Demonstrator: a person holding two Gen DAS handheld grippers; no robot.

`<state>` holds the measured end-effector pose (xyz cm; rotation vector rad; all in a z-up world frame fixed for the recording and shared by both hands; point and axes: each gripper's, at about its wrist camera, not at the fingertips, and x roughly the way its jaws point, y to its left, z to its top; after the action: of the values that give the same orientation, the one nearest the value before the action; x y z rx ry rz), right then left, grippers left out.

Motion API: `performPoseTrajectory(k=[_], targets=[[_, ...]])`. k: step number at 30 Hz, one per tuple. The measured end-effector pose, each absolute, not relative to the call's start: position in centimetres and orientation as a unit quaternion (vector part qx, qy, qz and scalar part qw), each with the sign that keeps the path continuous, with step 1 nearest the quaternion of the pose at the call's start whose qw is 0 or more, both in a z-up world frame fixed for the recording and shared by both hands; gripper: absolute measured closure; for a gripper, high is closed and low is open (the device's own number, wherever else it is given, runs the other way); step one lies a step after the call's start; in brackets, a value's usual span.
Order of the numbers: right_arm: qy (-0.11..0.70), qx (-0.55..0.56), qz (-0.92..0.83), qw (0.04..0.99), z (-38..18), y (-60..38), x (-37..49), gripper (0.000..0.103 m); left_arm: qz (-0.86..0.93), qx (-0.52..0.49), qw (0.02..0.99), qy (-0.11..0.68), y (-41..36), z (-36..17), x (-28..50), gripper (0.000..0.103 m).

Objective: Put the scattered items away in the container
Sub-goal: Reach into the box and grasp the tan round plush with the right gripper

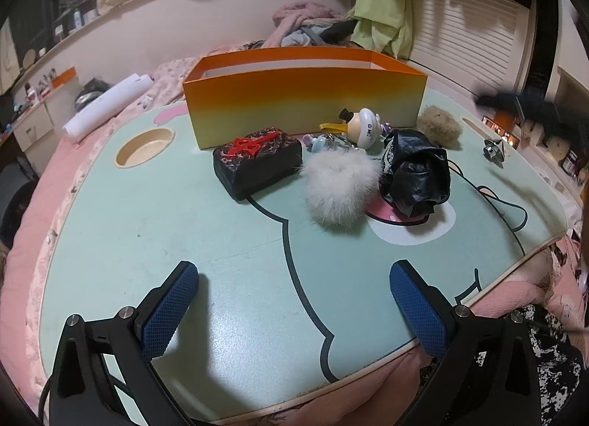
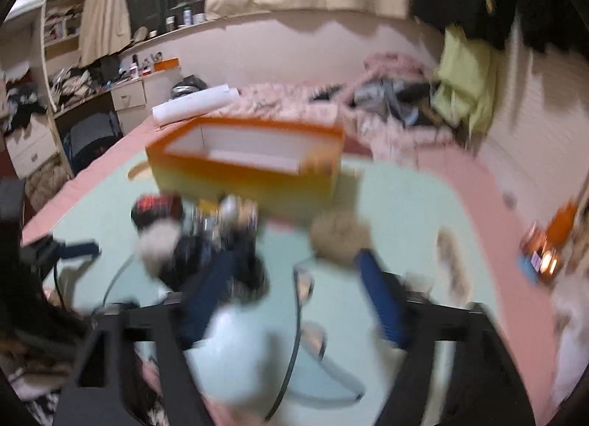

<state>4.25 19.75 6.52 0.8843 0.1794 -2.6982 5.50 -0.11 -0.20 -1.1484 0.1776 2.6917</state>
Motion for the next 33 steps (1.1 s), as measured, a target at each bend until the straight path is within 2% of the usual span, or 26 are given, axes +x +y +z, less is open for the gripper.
performPoseTrajectory(k=[2, 7, 12, 18, 23, 25, 26, 28, 33], targets=[[0.066, 0.308, -0.937, 0.153, 8.5, 19.1, 2.2, 0.056, 0.913, -0.389, 0.105, 0.061, -0.1, -0.2, 5.5, 0.0], [0.046, 0.378, -0.909, 0.168, 11.2, 16.6, -6.7, 0.056, 0.914, -0.386, 0.107, 0.06, -0.2, -0.2, 5.7, 0.0], [0.159, 0.46, -0.865, 0.125, 8.4, 12.8, -14.1, 0.056, 0.916, -0.381, 0.112, 0.06, -0.4, -0.2, 5.9, 0.0], [0.231, 0.506, -0.828, 0.068, 5.0, 10.7, -17.1, 0.056, 0.917, -0.376, 0.116, 0.059, -0.5, -0.2, 5.9, 0.0], [0.258, 0.537, -0.803, 0.012, 2.3, 10.9, -18.1, 0.053, 0.918, -0.375, 0.116, 0.059, -0.4, -0.2, 5.9, 0.0], [0.26, 0.54, -0.8, 0.007, 2.0, 11.0, -18.4, 0.054, 0.918, -0.375, 0.115, 0.06, -0.4, -0.3, 5.9, 0.0], [0.261, 0.538, -0.801, 0.003, 2.0, 11.2, -18.7, 0.06, 0.918, -0.375, 0.116, 0.06, -0.5, -0.3, 5.9, 0.0], [0.248, 0.536, -0.807, 0.007, 2.4, 11.5, -18.7, 0.064, 0.918, -0.375, 0.116, 0.059, -0.5, -0.3, 5.9, 0.0], [0.181, 0.475, -0.86, 0.04, 6.8, 12.8, -16.9, 0.065, 0.918, -0.375, 0.116, 0.059, -0.4, -0.3, 5.9, 0.0]])
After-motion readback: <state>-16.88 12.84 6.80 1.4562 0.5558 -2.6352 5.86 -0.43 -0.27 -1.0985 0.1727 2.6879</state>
